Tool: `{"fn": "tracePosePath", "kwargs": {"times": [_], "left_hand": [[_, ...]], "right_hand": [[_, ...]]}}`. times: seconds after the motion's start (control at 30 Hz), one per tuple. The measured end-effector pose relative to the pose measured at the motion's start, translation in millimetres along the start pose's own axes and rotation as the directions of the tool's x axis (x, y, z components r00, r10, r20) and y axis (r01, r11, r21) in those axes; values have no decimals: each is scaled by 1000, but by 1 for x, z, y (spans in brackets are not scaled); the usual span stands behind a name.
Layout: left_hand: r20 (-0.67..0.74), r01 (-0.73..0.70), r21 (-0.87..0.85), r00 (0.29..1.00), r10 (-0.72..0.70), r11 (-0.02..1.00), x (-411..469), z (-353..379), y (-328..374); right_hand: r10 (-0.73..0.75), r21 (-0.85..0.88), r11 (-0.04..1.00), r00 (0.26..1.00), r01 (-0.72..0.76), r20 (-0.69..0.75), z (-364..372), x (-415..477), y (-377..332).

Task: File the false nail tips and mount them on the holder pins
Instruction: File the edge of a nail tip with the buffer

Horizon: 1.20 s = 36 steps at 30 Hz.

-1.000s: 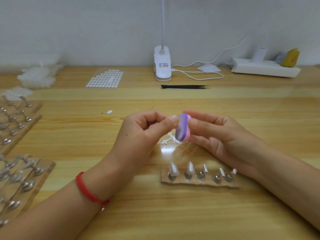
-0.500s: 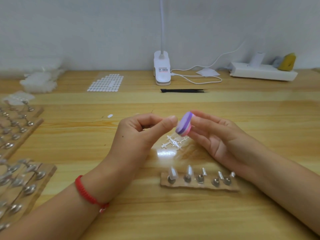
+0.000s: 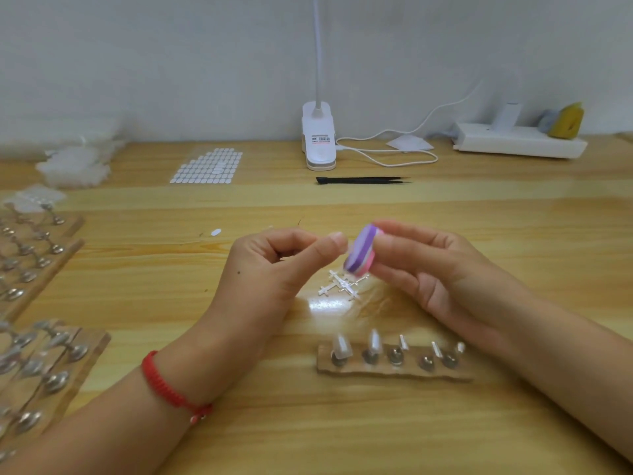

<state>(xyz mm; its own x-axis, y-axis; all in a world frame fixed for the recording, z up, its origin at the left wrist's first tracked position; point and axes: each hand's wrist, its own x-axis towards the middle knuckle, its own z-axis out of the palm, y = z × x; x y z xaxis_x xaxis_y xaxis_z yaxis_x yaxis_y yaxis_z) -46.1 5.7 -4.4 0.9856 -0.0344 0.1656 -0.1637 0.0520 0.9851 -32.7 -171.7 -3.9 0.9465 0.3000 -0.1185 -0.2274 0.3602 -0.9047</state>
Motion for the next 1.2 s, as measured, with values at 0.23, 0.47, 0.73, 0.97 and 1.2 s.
{"fn": "tracePosePath", "kwargs": {"times": [0.23, 0.47, 0.73, 0.97, 1.2], "left_hand": [[47, 17, -45, 999, -15, 999, -1, 2, 1], [12, 83, -88, 997, -83, 993, 0, 3, -2], [84, 122, -62, 990, -117, 991, 2, 1, -3], [130, 130, -108, 985, -116, 986, 7, -9, -1], [198, 180, -121, 968, -154, 976, 8, -6, -3]], "right_hand": [[48, 7, 999, 997, -48, 68, 1, -2, -1], [28, -62, 998, 992, -21, 120, 2, -5, -2], [8, 22, 1000, 999, -9, 46, 0, -2, -2], [100, -69, 994, 970, -87, 221, 4, -6, -4], [89, 96, 988, 954, -120, 285, 5, -7, -4]]}}
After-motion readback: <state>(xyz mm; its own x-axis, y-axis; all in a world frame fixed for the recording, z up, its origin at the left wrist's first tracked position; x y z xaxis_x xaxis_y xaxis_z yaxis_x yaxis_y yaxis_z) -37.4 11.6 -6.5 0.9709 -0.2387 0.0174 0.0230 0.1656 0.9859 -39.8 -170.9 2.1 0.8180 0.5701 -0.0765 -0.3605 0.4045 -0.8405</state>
